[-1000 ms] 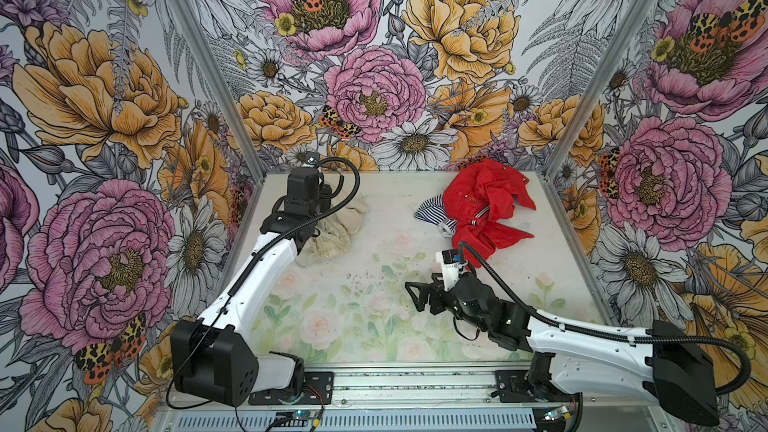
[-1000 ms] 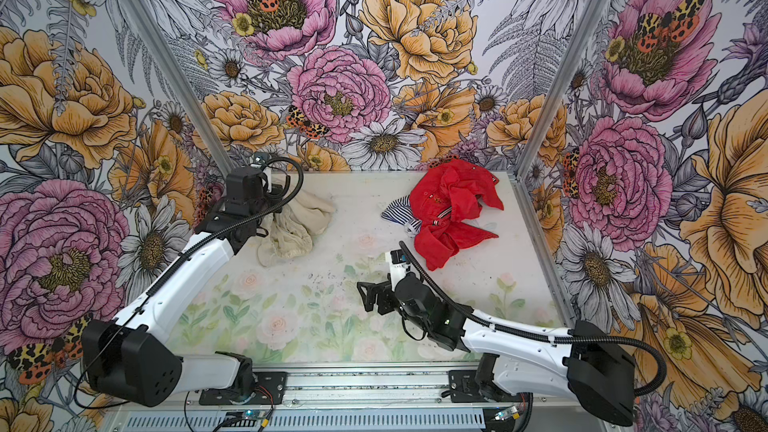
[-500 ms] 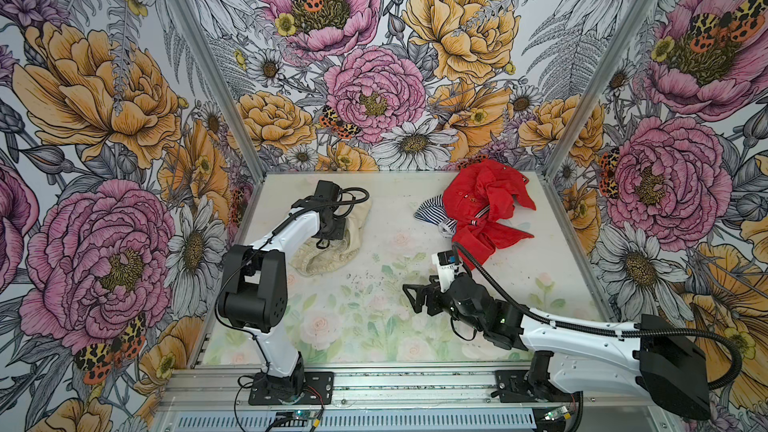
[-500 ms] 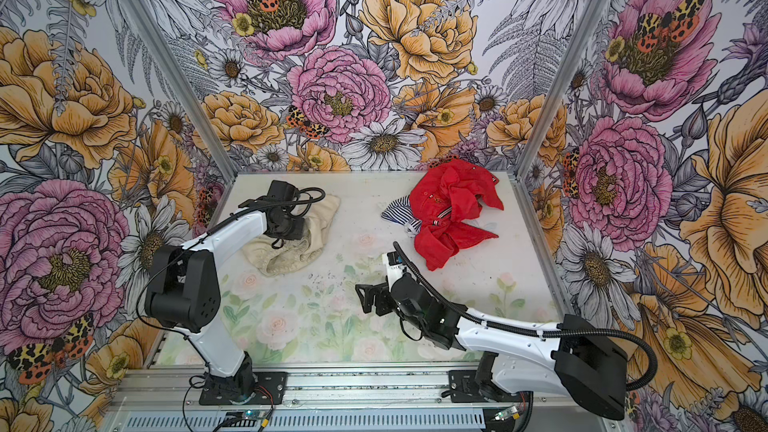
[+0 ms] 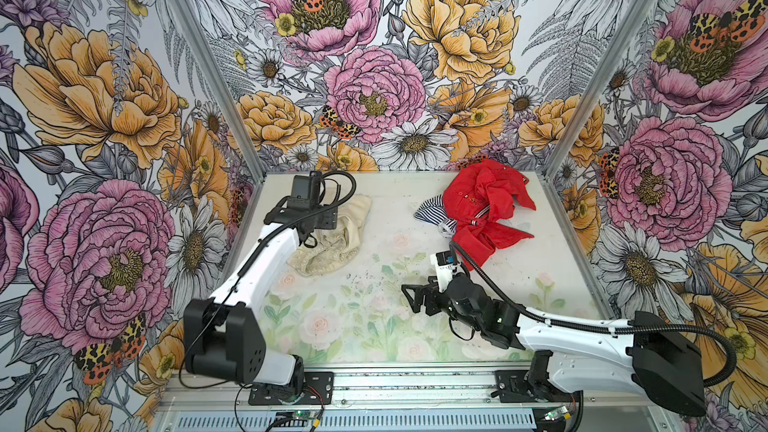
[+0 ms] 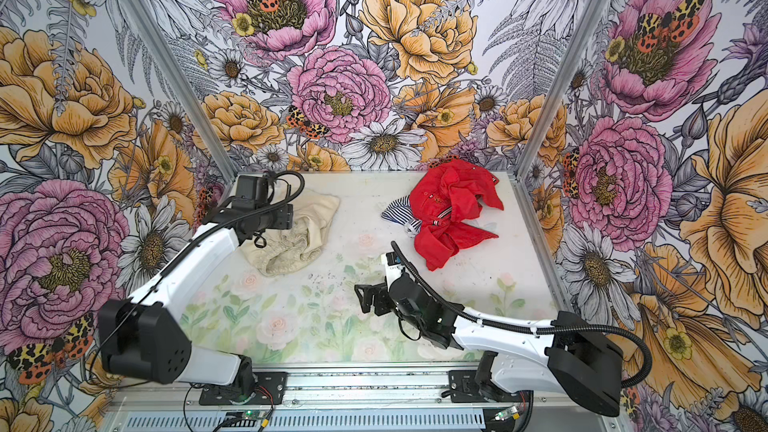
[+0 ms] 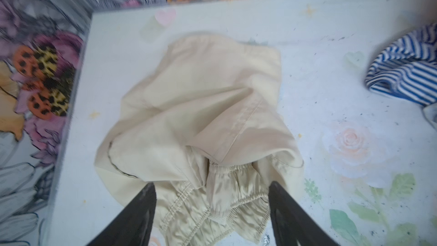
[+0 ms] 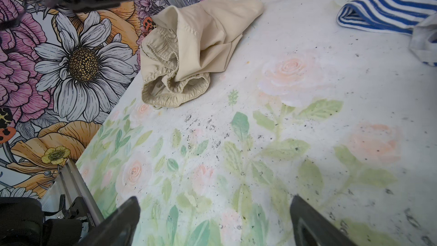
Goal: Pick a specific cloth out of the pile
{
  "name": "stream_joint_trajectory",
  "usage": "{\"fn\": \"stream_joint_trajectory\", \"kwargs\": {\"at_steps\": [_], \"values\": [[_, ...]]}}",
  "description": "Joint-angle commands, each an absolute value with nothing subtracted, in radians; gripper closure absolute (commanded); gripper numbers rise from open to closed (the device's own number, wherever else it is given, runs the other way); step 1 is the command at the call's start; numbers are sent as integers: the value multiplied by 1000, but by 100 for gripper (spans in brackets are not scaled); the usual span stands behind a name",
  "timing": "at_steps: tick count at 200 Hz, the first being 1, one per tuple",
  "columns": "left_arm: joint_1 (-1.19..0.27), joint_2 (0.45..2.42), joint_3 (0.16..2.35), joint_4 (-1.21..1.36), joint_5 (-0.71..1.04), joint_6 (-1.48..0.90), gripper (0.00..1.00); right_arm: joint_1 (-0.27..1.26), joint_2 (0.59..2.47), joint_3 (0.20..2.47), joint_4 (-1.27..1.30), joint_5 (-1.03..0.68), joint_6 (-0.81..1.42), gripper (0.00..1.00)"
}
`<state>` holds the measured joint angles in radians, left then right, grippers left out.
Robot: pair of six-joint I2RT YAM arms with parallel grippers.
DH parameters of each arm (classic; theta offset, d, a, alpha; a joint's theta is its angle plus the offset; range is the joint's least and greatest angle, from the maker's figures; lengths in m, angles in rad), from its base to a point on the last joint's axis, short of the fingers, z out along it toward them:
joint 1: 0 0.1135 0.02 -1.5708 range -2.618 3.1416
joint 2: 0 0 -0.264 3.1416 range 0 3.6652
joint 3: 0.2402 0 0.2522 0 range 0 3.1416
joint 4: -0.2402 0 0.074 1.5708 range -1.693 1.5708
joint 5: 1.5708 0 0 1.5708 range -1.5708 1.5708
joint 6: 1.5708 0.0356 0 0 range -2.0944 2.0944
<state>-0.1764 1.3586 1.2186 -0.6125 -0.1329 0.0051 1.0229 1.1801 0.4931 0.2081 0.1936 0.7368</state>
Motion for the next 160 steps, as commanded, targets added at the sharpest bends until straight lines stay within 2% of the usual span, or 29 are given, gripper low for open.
{"fn": "stream_joint_trajectory", "kwargs": {"at_steps": [1, 19, 40, 57, 71, 108, 160], "values": [[-195, 1344, 1226, -494, -69, 13, 12, 1007, 1185, 515, 228, 190, 733, 1], [-235, 1491, 1395, -554, -106, 34, 7, 995, 1190, 530, 228, 173, 723, 1], [-287, 1830, 1771, -818, -196, 83, 2, 989, 1179, 536, 218, 161, 725, 1], [-332, 2125, 2105, -1036, -345, 128, 8, 988, 1149, 522, 198, 173, 739, 1], [-353, 2285, 2296, -1116, -415, 144, 10, 988, 1115, 498, 183, 189, 749, 1], [-364, 2460, 2444, -1120, -377, 153, 13, 982, 1068, 516, 78, 230, 719, 1], [-374, 2579, 2497, -1118, -421, 165, 13, 966, 1091, 534, 70, 210, 681, 1]]}}
